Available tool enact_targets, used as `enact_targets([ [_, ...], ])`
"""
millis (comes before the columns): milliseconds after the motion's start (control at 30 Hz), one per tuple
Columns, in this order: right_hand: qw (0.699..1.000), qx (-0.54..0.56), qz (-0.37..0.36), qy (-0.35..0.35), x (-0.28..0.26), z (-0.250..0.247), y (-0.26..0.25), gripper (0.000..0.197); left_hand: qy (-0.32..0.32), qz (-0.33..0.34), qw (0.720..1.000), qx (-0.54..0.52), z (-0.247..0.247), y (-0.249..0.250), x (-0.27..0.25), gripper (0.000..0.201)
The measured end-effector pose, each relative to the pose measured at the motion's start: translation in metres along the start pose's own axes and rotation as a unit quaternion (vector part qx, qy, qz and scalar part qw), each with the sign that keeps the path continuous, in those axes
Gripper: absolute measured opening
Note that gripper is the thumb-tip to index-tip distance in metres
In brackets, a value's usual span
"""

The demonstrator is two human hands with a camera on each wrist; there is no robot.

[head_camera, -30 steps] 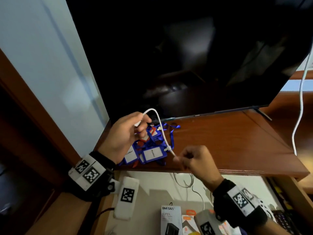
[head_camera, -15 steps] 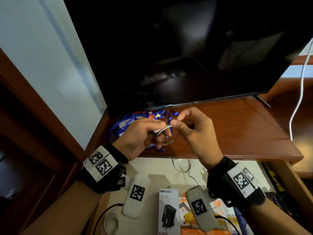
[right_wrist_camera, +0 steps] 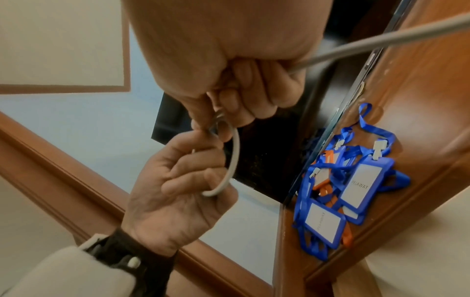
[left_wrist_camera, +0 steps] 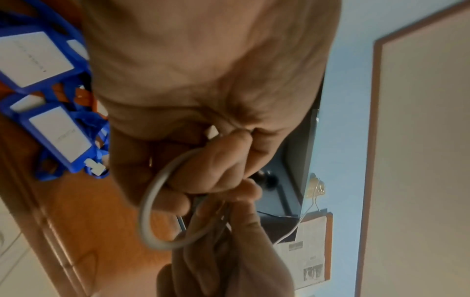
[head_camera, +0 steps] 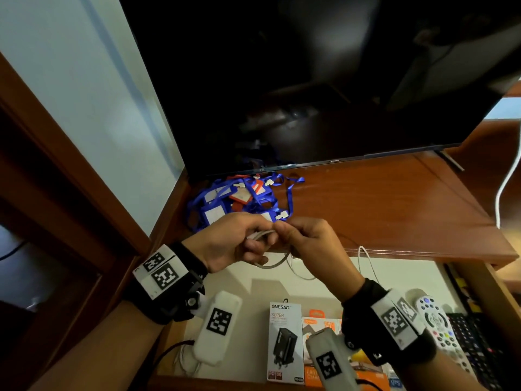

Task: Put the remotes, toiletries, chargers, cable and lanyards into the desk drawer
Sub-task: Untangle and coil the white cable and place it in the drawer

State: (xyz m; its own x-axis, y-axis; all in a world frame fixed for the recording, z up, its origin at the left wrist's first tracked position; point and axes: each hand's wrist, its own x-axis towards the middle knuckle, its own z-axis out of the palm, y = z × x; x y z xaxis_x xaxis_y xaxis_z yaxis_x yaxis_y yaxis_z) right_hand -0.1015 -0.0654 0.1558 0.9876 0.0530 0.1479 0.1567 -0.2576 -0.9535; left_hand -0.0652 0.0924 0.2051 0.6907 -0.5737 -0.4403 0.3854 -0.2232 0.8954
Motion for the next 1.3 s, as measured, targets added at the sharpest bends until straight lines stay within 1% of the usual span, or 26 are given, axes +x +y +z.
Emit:
enact_targets([
  [67, 0.999, 0.031, -0.007, -0.012, 0.001, -0.001, 0.001, 0.039, -0.016, 0.017, 0.998, -0.058, -0.006, -0.004, -0.002, 0.033],
  [100, 0.999, 0.043, -0.007, -0.016, 0.001, -0.003, 0.002, 0.038, -0.014, 0.03, 0.994, -0.108, -0.01, -0.004, -0.002, 0.032],
  [133, 0.998, 0.062, -0.005, -0.016, 0.0, -0.006, 0.004, 0.032, -0.003, 0.044, 0.986, -0.163, -0.014, -0.003, -0.003, 0.031],
  [200, 0.995, 0.103, 0.009, -0.009, 0.0, -0.012, 0.009, 0.017, 0.027, 0.077, 0.964, -0.252, -0.022, -0.001, -0.005, 0.029],
  [233, 0.993, 0.115, 0.015, -0.005, 0.001, -0.015, 0.013, 0.013, 0.037, 0.094, 0.953, -0.285, -0.025, 0.0, -0.007, 0.028],
  [300, 0.993, 0.114, 0.02, 0.013, 0.003, -0.019, 0.025, 0.014, 0.052, 0.135, 0.929, -0.341, -0.032, 0.0, -0.011, 0.026],
  [367, 0.993, 0.101, 0.019, 0.055, 0.005, -0.02, 0.037, 0.017, 0.076, 0.187, 0.901, -0.383, -0.039, -0.002, -0.013, 0.023],
  [433, 0.994, 0.066, 0.005, 0.091, 0.004, -0.018, 0.044, 0.023, 0.105, 0.233, 0.879, -0.402, -0.047, -0.004, -0.013, 0.025],
  [467, 0.994, 0.044, -0.004, 0.098, 0.003, -0.015, 0.044, 0.027, 0.121, 0.25, 0.874, -0.398, -0.05, -0.004, -0.013, 0.027],
  [533, 0.997, -0.003, -0.013, 0.082, 0.001, -0.007, 0.04, 0.037, 0.156, 0.275, 0.872, -0.375, -0.051, -0.004, -0.01, 0.03],
  [567, 0.997, -0.023, -0.014, 0.068, 0.001, -0.002, 0.037, 0.038, 0.169, 0.287, 0.867, -0.37, -0.05, -0.004, -0.009, 0.03],
  [600, 0.998, -0.035, -0.016, 0.057, 0.001, 0.001, 0.033, 0.032, 0.179, 0.3, 0.858, -0.376, -0.049, -0.004, -0.008, 0.03],
  [633, 0.998, -0.026, -0.017, 0.051, 0.003, 0.004, 0.029, 0.022, 0.185, 0.314, 0.844, -0.393, -0.049, -0.003, -0.008, 0.031],
  [667, 0.998, 0.012, -0.009, 0.056, 0.004, 0.005, 0.025, 0.015, 0.187, 0.329, 0.828, -0.414, -0.05, -0.003, -0.008, 0.031],
  [733, 0.991, 0.103, 0.008, 0.085, 0.009, 0.003, 0.02, 0.008, 0.187, 0.357, 0.797, -0.449, -0.055, -0.001, -0.008, 0.031],
  [767, 0.988, 0.122, 0.004, 0.097, 0.01, 0.002, 0.017, 0.008, 0.19, 0.369, 0.783, -0.463, -0.057, 0.0, -0.009, 0.031],
  [800, 0.988, 0.119, -0.008, 0.1, 0.011, 0.003, 0.014, 0.009, 0.197, 0.378, 0.772, -0.472, -0.059, 0.001, -0.009, 0.032],
  [867, 0.992, 0.087, -0.032, 0.089, 0.014, 0.007, 0.012, 0.01, 0.227, 0.391, 0.759, -0.469, -0.059, 0.004, -0.009, 0.033],
  [933, 0.996, 0.002, -0.057, 0.074, 0.014, 0.013, 0.013, 0.01, 0.264, 0.401, 0.754, -0.448, -0.054, 0.008, -0.009, 0.032],
  [1000, 0.989, -0.095, -0.088, 0.067, 0.013, 0.021, 0.014, 0.01, 0.297, 0.403, 0.754, -0.425, -0.049, 0.011, -0.009, 0.032],
  [1067, 0.986, -0.139, -0.081, 0.053, 0.012, 0.029, 0.014, 0.012, 0.329, 0.405, 0.763, -0.383, -0.047, 0.01, -0.008, 0.03],
  [1100, 0.984, -0.159, -0.069, 0.033, 0.011, 0.032, 0.014, 0.013, 0.347, 0.412, 0.771, -0.338, -0.045, 0.009, -0.007, 0.03],
  [1133, 0.982, -0.178, -0.064, 0.006, 0.01, 0.035, 0.013, 0.012, 0.377, 0.42, 0.783, -0.263, -0.044, 0.006, -0.005, 0.028],
  [1200, 0.972, -0.211, -0.086, -0.048, 0.006, 0.039, 0.01, 0.009, 0.419, 0.428, 0.796, -0.089, -0.042, 0.0, -0.003, 0.027],
  [1233, 0.969, -0.214, -0.102, -0.075, 0.004, 0.04, 0.007, 0.008, 0.415, 0.414, 0.809, -0.046, -0.04, -0.003, -0.001, 0.029],
  [1300, 0.967, -0.185, -0.119, -0.125, 0.001, 0.038, 0.002, 0.01, 0.379, 0.375, 0.846, 0.016, -0.038, -0.011, 0.0, 0.033],
])
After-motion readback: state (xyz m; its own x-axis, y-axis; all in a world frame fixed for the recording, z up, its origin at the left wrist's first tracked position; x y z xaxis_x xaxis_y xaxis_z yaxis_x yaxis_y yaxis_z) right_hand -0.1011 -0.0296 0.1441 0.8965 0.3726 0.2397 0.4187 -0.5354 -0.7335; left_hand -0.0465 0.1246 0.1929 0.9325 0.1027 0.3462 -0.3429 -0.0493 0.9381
